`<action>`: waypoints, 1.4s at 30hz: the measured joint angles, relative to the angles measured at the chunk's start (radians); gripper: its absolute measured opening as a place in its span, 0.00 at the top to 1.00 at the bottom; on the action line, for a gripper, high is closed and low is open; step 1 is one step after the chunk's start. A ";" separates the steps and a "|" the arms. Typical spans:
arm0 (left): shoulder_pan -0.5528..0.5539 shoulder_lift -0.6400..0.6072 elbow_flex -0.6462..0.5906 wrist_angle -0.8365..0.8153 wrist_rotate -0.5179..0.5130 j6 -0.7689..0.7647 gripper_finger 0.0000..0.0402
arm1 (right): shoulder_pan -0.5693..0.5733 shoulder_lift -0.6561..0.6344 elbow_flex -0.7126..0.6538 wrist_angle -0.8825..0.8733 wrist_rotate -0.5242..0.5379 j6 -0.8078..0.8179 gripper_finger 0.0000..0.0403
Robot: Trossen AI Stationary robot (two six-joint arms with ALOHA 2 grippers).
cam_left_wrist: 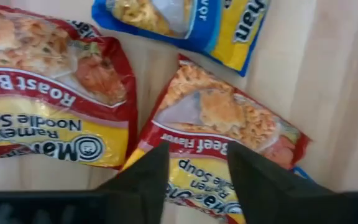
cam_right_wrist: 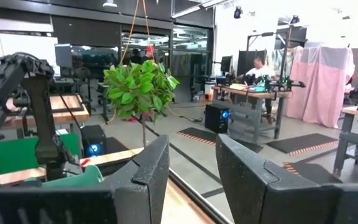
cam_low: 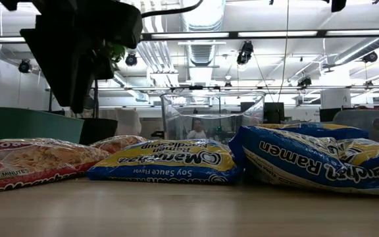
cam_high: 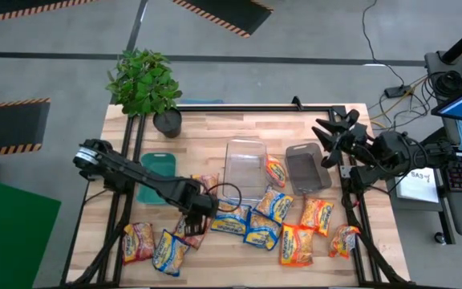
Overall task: Sort Maruchan noodles
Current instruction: Put the red noodle pack into the transparent bin
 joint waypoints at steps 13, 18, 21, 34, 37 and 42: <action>-0.014 0.002 -0.066 0.101 -0.036 -0.006 0.40 | 0.000 0.000 0.000 -0.005 0.000 -0.004 0.69; -0.015 0.002 -0.133 0.184 -0.036 -0.010 0.41 | 0.001 0.000 0.000 -0.008 0.000 0.000 0.69; -0.015 0.002 -0.167 0.227 -0.036 -0.017 0.41 | 0.001 0.000 0.000 -0.008 0.000 -0.001 0.69; -0.015 0.000 -0.275 0.415 -0.025 -0.049 0.41 | 0.000 0.000 0.000 -0.007 0.000 -0.003 0.69; -0.015 -0.001 -0.290 0.431 -0.024 -0.067 0.42 | 0.000 0.000 0.000 -0.007 0.000 -0.001 0.69; -0.015 -0.003 -0.310 0.456 -0.018 -0.062 0.49 | 0.000 0.000 0.000 -0.007 0.000 -0.001 0.69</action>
